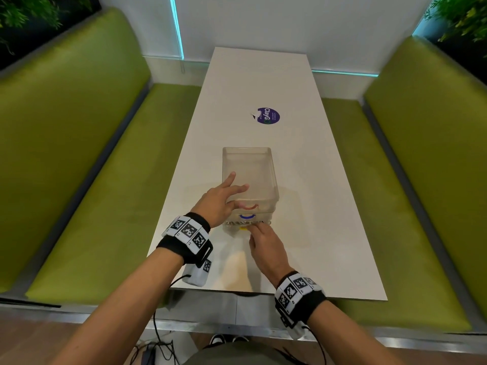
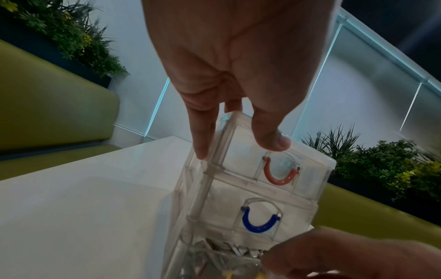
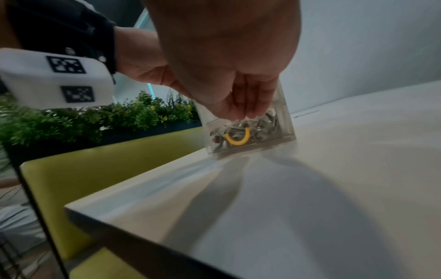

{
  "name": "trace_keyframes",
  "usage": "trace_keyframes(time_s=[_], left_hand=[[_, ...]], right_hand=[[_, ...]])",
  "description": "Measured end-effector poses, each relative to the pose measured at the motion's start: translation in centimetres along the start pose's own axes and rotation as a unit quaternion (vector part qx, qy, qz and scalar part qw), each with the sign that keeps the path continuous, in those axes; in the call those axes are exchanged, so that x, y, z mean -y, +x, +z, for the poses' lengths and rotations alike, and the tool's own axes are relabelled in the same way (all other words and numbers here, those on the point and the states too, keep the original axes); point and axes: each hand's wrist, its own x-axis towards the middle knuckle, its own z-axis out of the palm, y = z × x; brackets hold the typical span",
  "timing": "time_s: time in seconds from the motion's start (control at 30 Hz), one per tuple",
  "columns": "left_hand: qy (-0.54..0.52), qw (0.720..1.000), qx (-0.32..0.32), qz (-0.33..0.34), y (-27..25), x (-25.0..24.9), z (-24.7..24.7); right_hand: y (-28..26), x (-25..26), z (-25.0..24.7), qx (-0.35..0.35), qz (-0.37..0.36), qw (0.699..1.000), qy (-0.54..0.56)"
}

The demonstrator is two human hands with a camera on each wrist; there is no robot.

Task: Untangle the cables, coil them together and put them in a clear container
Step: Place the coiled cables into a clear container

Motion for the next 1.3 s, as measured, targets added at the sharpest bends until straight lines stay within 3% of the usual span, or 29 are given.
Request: trace_keyframes(time_s=[0.17,0.37,0.57,0.73,1.3], left_hand=[[0.004,1.0,-0.002,0.005,-0.1,0.0,-0.1],[-0.001,1.0,0.002,0.002,0.0,0.2,0.1],[-0.001,1.0,0.002,-0.002,-0.3,-0.3,0.0],[0.0,1.0,0.002,-0.001,-0.5,-0.5,0.0],[0.001,1.0,0.009,-0.003,-0.3,-0.5,0.0]], right_hand=[[0.1,0.3,0.0,-0.014,0.005,0.995,-0.096],[1.0,1.9,-0.2,0.034,0.058,0.99,-0.128],[1.0,0.6,-0.4,0.057,0.031,0.993,-0.098],[-0.3,0.0,-0.5,-0.013,0.026,0.998,-0.05],[0.7,1.3,0.8,0.0,-0.027,0.979,-0.201]])
